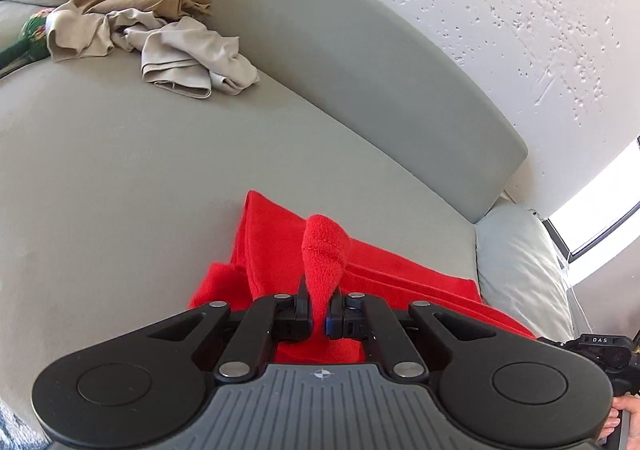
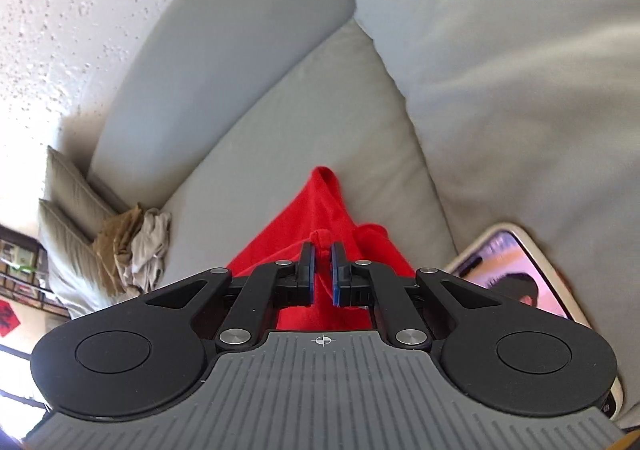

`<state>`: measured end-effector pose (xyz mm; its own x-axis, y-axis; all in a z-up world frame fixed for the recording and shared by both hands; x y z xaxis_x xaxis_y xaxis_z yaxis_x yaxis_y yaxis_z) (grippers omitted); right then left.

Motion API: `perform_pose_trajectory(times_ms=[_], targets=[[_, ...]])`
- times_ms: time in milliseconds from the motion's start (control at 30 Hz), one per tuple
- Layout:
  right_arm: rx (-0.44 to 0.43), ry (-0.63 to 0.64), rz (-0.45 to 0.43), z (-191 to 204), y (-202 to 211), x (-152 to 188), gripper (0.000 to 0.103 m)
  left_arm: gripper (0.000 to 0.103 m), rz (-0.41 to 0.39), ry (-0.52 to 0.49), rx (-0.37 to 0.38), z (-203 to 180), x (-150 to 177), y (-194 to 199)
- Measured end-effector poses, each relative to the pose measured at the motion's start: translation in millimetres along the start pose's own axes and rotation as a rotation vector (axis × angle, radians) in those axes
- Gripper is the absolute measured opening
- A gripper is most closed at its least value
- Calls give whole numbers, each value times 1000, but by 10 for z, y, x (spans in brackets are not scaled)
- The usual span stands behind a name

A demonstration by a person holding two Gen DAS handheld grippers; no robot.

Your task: Fold clothes

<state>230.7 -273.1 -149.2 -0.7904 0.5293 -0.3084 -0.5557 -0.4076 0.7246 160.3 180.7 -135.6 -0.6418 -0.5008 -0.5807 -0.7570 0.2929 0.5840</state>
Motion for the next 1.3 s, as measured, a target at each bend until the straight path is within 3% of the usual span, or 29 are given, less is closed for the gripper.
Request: perform_pose_trajectory(times_ms=[133, 267, 500, 633, 667, 700, 800, 900, 1000, 1067, 1200, 1300], targets=[[-21, -14, -53, -119, 256, 123, 8, 3, -25, -13, 20, -95, 130, 225], [-17, 17, -72, -102, 440, 151, 8, 3, 5, -32, 2, -110, 249, 268], [44, 53, -44, -193, 493, 295, 8, 11, 111, -42, -140, 11, 574, 188], [84, 92, -28, -225, 548, 387, 23, 32, 61, -61, -233, 13, 563, 464], [93, 101, -24, -233, 562, 410, 37, 34, 28, -74, -272, 3, 554, 576], [103, 111, -20, -242, 576, 433, 48, 34, -6, -86, -311, -8, 544, 689], [106, 158, -20, -192, 659, 481, 52, 33, -107, -130, -362, -124, 501, 950], [60, 233, -18, 8, 725, 485, 52, 33, -94, -168, -272, -372, 476, 795], [54, 302, 60, 269, 427, 468, 52, 35, -34, -241, -207, -659, 506, 377], [71, 338, 121, 431, 181, 452, 51, 36, 2, -289, -220, -760, 513, 76], [130, 372, 179, 575, -214, 306, 52, 37, 64, -298, -272, -711, 384, -322], [170, 396, 236, 573, -453, 191, 52, 41, 155, -285, -271, -573, 291, -487]])
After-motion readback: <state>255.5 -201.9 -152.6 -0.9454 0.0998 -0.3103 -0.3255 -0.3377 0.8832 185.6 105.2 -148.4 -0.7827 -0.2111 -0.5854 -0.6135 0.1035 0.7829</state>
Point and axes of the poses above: each gripper's, at about its wrist camera, not at the fingertips, and y roughly against the way its jaws point, z to its left, x to its underside, the point moved 4 cm from there along -y, roughly the way its jaws point, and after that the axes turned 3 degrees about x, right-handed, at the moved point
